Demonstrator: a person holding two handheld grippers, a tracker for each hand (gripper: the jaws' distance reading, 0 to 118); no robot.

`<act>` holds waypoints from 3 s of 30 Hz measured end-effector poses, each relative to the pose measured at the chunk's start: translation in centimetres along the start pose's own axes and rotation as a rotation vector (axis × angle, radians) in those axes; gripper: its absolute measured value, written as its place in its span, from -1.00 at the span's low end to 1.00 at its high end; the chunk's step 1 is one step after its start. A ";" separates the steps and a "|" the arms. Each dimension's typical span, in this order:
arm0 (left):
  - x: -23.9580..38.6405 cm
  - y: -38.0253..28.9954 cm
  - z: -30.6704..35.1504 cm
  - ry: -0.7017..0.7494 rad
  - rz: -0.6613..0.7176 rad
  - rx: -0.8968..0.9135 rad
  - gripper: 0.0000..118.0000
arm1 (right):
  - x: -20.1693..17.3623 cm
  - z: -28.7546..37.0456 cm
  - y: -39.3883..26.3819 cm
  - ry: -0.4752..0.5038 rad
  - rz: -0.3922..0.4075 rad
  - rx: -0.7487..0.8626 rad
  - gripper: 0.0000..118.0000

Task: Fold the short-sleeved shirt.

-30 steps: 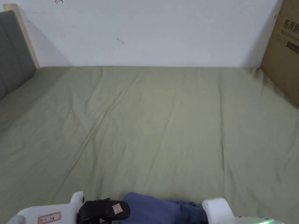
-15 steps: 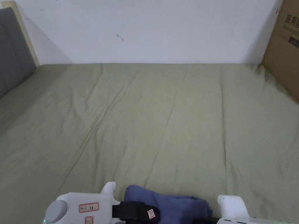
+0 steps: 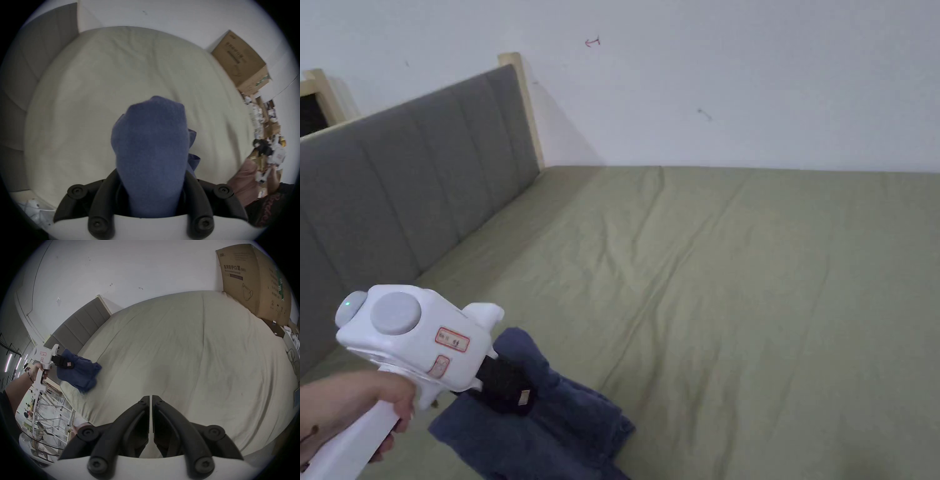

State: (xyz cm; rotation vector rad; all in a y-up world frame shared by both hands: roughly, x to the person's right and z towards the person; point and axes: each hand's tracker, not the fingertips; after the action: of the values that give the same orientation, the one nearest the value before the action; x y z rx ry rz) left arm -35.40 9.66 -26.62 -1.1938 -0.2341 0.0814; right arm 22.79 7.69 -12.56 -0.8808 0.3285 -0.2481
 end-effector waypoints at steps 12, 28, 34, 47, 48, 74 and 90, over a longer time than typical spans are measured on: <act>-10.8 -0.7 2.8 0.290 0.075 0.040 0.88 | 0.4 -0.2 0.4 -0.056 -0.006 -0.022 -0.95; 19.5 -7.7 4.7 -0.056 -0.066 0.652 -1.00 | -0.3 5.4 1.8 -0.079 0.020 0.124 -0.95; 31.9 -13.0 9.1 0.130 -0.078 1.101 -1.00 | -0.7 10.7 1.8 -0.106 -0.024 0.314 -0.95; 37.8 -19.3 10.4 0.287 -0.136 1.318 -1.00 | -3.0 16.1 -2.2 -0.290 0.147 0.953 -0.95; 37.9 -19.5 10.3 0.289 -0.139 1.312 -1.00 | -3.1 16.1 -2.7 -0.300 0.155 0.955 -0.95; 39.8 -19.7 10.4 0.195 -0.269 1.263 1.00 | -4.8 16.3 -4.4 -0.380 0.209 0.945 1.00; 38.8 -19.5 10.4 0.249 -0.174 1.276 1.00 | -5.3 15.9 -4.6 -0.397 0.239 0.936 1.00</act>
State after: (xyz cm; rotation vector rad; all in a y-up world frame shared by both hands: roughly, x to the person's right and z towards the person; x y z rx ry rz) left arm -1.19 19.19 0.40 0.0932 -0.0295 -0.0714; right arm 23.62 17.93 1.40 0.0478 -0.0714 0.0144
